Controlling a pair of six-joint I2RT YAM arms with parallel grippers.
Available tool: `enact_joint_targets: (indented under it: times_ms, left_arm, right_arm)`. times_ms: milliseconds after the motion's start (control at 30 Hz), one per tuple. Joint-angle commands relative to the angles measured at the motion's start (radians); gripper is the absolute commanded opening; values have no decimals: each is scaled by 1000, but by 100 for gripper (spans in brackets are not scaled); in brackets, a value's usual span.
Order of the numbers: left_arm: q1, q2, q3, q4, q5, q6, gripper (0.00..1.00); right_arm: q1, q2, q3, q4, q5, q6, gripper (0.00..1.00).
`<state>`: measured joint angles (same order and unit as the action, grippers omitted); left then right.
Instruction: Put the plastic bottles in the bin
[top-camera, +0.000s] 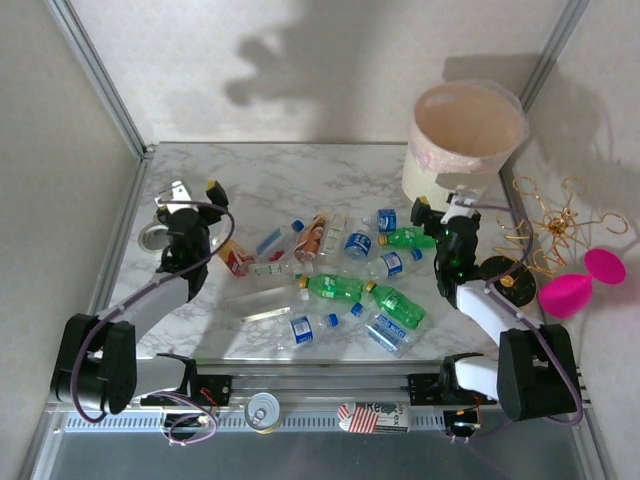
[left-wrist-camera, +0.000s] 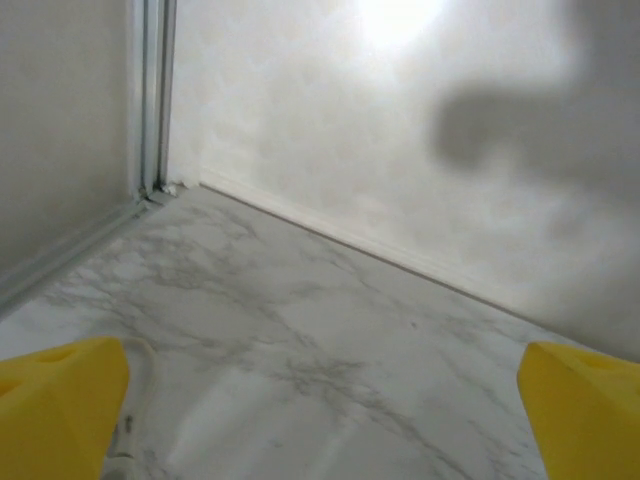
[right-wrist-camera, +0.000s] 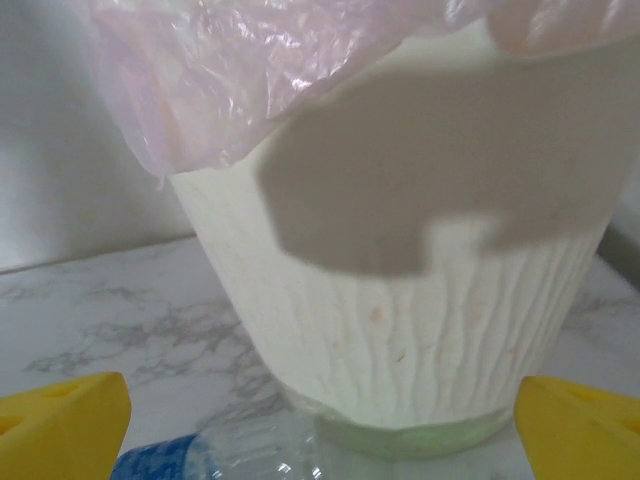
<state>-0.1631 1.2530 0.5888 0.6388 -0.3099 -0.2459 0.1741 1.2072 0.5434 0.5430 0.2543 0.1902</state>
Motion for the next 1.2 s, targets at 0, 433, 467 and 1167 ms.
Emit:
enact_joint_targets:
  times_ms: [0, 433, 467, 1167]
  left_arm:
    - [-12, -45, 66, -235, 93, -155, 99]
    - [-191, -141, 30, -262, 305, -358, 100]
    - [-208, -135, 27, -249, 305, -368, 99]
    - [-312, 21, 0, -98, 307, -452, 100]
  right_arm:
    - [12, -16, 131, -372, -68, 140, 99]
    - [237, -40, 353, -1057, -240, 285, 95]
    - [261, -39, 362, -1098, -244, 294, 93]
    - [839, 29, 292, -1484, -61, 608, 92]
